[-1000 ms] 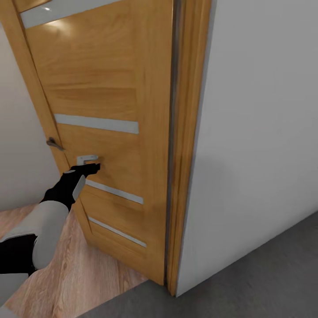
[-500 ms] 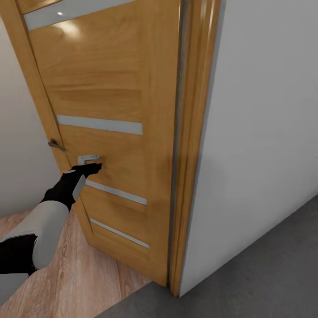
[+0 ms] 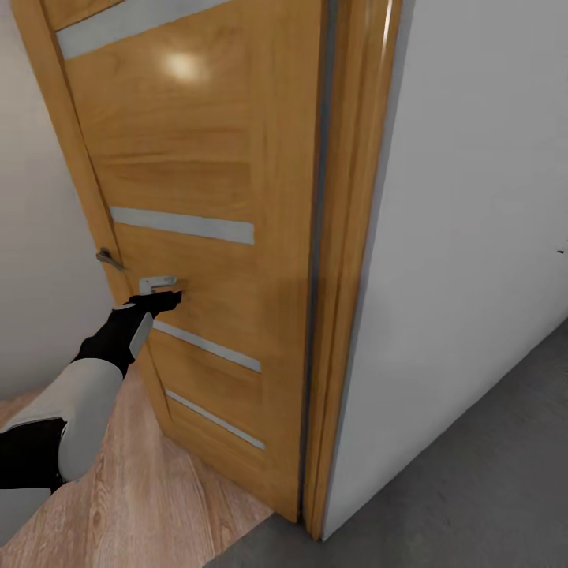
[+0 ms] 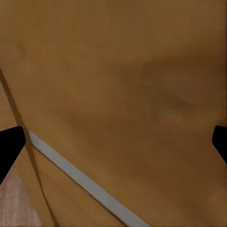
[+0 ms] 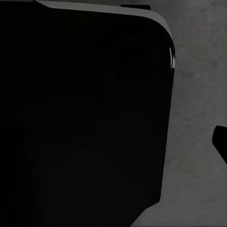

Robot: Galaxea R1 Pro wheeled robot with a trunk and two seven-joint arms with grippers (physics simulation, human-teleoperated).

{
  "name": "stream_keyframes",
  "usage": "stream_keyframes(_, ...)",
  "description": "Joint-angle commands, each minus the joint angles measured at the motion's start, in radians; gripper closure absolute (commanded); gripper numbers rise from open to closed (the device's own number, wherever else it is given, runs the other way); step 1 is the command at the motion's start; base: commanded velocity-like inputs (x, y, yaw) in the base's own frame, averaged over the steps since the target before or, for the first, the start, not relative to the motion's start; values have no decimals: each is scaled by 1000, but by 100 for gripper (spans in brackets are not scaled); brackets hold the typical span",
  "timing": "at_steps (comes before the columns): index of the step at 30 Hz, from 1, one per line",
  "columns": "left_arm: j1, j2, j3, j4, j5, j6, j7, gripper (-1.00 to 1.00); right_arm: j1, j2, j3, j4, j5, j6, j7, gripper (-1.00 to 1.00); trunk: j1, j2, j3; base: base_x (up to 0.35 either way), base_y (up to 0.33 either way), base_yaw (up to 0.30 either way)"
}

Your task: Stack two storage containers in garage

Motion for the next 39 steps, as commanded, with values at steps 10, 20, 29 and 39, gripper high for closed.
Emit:
stream_keyframes(10, -1, -1, 0, -3, 5, 6, -21, -100, 0, 0, 1, 0, 1, -1, 0, -100, 0, 0, 0, 148, 73, -32)
stream_keyframes(20, 0, -1, -2, -4, 4, 6, -41, -100, 0, 0, 1, 0, 1, -1, 0, -100, 0, 0, 0, 231, 24, -43)
stream_keyframes(29, 0, -1, -3, -4, 4, 5, -70, -100, 0, 0, 1, 0, 1, -1, 0, -100, 0, 0, 1, 27, 32, -97)
stream_keyframes(39, 0, 0, -3, -4, 3, 1, -79, -100, 0, 1, 1, -1, 1, -1, 0, -100, 0, 0, 4, 33, 52, -138)
